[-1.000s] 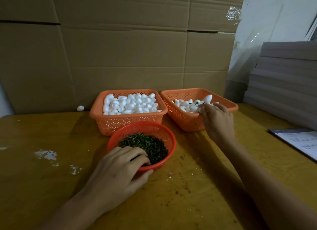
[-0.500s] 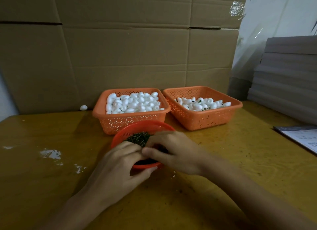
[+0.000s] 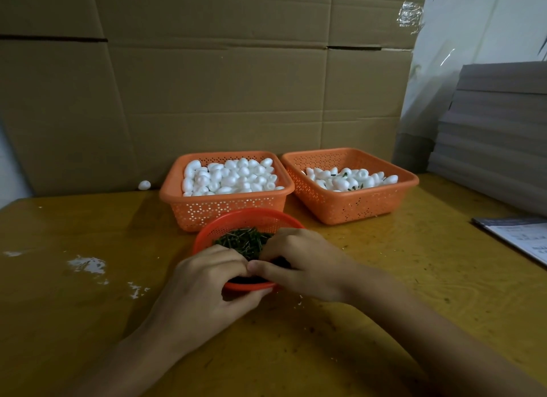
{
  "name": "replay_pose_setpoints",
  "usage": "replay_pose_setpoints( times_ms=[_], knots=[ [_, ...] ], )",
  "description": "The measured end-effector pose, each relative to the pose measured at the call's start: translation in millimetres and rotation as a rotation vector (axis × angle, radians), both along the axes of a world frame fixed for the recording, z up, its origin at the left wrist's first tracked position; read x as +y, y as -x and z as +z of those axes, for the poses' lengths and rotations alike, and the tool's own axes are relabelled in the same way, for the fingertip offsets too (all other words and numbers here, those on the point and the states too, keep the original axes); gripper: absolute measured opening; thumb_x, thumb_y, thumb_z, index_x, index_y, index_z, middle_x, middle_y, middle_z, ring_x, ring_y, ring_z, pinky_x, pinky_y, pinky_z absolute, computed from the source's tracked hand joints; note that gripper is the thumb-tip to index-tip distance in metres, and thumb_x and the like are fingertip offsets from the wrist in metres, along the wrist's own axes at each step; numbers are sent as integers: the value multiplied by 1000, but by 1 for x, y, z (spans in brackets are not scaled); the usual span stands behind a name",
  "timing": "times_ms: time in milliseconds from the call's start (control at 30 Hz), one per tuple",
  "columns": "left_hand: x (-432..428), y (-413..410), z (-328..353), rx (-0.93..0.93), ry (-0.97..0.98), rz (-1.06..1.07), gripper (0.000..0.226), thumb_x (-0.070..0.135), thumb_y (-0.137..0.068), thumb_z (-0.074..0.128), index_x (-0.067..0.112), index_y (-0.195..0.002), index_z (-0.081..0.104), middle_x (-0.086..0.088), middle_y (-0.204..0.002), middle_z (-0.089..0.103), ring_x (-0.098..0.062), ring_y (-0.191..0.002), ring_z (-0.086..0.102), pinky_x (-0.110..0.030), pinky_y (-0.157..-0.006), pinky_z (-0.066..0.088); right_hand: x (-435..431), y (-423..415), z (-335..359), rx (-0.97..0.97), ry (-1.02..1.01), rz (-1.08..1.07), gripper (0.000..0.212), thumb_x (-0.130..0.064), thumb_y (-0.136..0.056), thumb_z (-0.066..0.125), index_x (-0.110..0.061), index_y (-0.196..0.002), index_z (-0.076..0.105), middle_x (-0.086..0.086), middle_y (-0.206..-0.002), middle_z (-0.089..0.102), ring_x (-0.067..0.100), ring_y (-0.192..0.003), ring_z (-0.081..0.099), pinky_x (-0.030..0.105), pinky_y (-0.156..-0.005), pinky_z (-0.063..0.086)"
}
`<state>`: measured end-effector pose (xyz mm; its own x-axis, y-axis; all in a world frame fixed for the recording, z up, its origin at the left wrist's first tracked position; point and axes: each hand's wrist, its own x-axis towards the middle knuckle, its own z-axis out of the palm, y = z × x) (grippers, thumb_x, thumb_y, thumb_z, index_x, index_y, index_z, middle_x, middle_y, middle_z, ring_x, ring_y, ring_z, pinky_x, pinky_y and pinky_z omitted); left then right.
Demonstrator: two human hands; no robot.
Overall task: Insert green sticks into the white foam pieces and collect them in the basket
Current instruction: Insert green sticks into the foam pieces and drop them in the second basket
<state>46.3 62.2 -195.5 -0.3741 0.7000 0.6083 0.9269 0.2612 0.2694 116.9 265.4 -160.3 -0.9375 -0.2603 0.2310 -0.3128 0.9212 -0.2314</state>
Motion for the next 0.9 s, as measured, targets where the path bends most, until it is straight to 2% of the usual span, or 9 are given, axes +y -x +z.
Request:
replay_pose_setpoints(
  times_ms=[167, 300, 400, 500, 567, 633, 700, 767, 900],
  knots=[
    [-2, 6, 2, -4, -8, -98, 27, 49, -90, 69, 25, -88, 81, 20, -92, 72, 0, -90, 66, -26, -75, 56, 0, -1, 1, -53, -34, 13, 42, -45, -110, 43, -16, -88, 64, 0, -83, 62, 16, -83, 56, 43, -77, 44],
    [-14, 21, 17, -200, -15, -252, 46, 40, -99, 43, 19, -90, 83, 12, -106, 77, -6, -100, 72, -34, -81, 56, 0, -2, 2, -75, -54, 18, 41, -47, -110, 41, -17, -92, 64, -4, -85, 58, 16, -85, 54, 45, -79, 45],
    [-4, 32, 36, -143, -84, -128, 50, 42, -103, 38, 20, -91, 81, 11, -111, 77, -2, -106, 70, -29, -90, 53, -1, 0, 1, -73, -67, -3, 46, -49, -109, 40, -15, -87, 61, -3, -84, 57, 19, -83, 56, 48, -77, 47],
    [23, 50, 60, -17, -111, 130, 33, 34, -105, 48, 20, -102, 78, 7, -108, 76, -10, -105, 67, -38, -95, 50, -1, 0, 0, -62, -77, -9, 48, -49, -109, 40, -14, -82, 60, -3, -82, 56, 18, -80, 56, 46, -75, 46],
    [44, 73, 75, 25, 13, 286, 28, 27, -106, 50, 21, -104, 77, 2, -112, 73, -21, -112, 63, -43, -98, 46, -2, -1, 0, -55, -92, -16, 49, -49, -109, 40, -14, -81, 59, -3, -82, 56, 18, -81, 56, 46, -75, 46],
    [65, 97, 83, -89, 225, 379, 38, 35, -109, 41, 22, -111, 77, -4, -122, 69, -28, -120, 59, -44, -103, 42, -3, -2, 0, -44, -98, -19, 48, -47, -110, 40, -13, -81, 59, -3, -83, 57, 18, -83, 56, 47, -76, 46],
    [83, 116, 80, -221, 430, 422, 51, 46, -112, 27, 26, -135, 68, -7, -151, 56, -30, -141, 47, -50, -120, 28, -3, -1, -1, -44, -100, -24, 49, -47, -110, 39, -13, -84, 62, -1, -87, 60, 19, -85, 58, 48, -77, 47],
    [96, 128, 72, -269, 557, 499, 62, 55, -110, 16, 27, -161, 39, -9, -171, 29, -32, -158, 21, -54, -128, 6, -3, -1, -2, -51, -113, -28, 49, -47, -110, 36, -12, -91, 66, 0, -93, 62, 19, -88, 59, 48, -78, 49],
    [104, 142, 67, -381, 603, 546, 70, 62, -108, 16, 25, -166, 20, -8, -176, 7, -32, -162, 2, -52, -127, -4, -4, 0, -3, -49, -109, -29, 53, -49, -109, 32, -12, -96, 68, 0, -95, 63, 18, -87, 60, 48, -77, 50]
  ],
)
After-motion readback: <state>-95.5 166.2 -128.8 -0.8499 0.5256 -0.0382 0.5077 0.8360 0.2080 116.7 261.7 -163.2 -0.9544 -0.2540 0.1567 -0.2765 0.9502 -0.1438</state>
